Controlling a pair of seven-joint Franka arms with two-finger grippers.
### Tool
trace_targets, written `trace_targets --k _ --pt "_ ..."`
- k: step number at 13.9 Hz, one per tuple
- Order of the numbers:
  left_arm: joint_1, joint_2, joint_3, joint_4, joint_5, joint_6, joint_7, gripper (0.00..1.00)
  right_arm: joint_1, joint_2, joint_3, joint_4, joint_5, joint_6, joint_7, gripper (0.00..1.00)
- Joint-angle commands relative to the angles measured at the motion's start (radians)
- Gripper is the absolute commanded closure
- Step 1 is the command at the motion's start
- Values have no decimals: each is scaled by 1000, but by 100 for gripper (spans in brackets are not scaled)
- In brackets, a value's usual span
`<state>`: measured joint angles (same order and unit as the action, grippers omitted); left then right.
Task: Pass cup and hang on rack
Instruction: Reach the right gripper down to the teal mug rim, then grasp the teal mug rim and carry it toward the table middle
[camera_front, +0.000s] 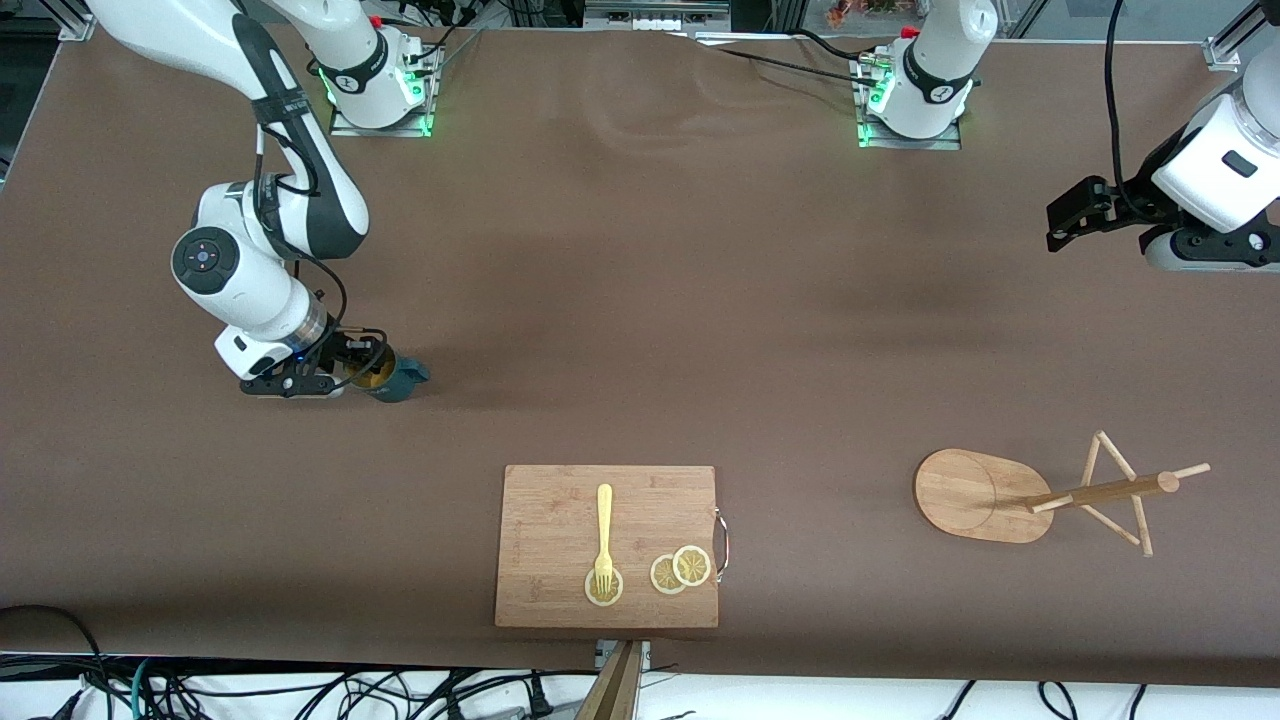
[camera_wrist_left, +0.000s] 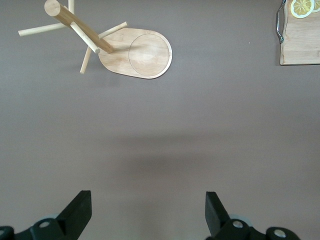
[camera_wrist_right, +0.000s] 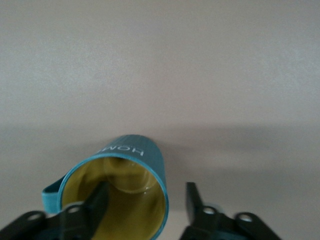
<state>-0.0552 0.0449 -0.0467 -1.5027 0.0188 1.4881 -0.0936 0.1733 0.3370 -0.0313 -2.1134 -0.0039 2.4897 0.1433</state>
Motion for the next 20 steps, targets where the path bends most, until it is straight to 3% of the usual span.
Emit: trace_targets --k 1,2,8,12,14,16,20 --pt "5 -16 -4 -7 27 0 8 0 2 2 -2 -7 5 23 -8 88" --pt "5 -16 -4 -7 27 0 8 0 2 4 -2 -7 5 23 -5 100" --pt "9 -16 -2 -8 27 -5 9 0 6 -9 -2 27 4 -3 -8 100" --pt "11 -14 -2 -8 27 -2 9 0 24 -9 10 194 5 -233 -2 100" --pt "11 -14 -1 -7 29 1 9 0 69 3 11 306 7 -366 2 100" --pt "11 -13 -1 -7 29 1 9 0 136 30 13 352 9 -410 71 100" --pt "11 -11 2 -8 29 1 8 0 369 114 8 458 -7 -408 466 100"
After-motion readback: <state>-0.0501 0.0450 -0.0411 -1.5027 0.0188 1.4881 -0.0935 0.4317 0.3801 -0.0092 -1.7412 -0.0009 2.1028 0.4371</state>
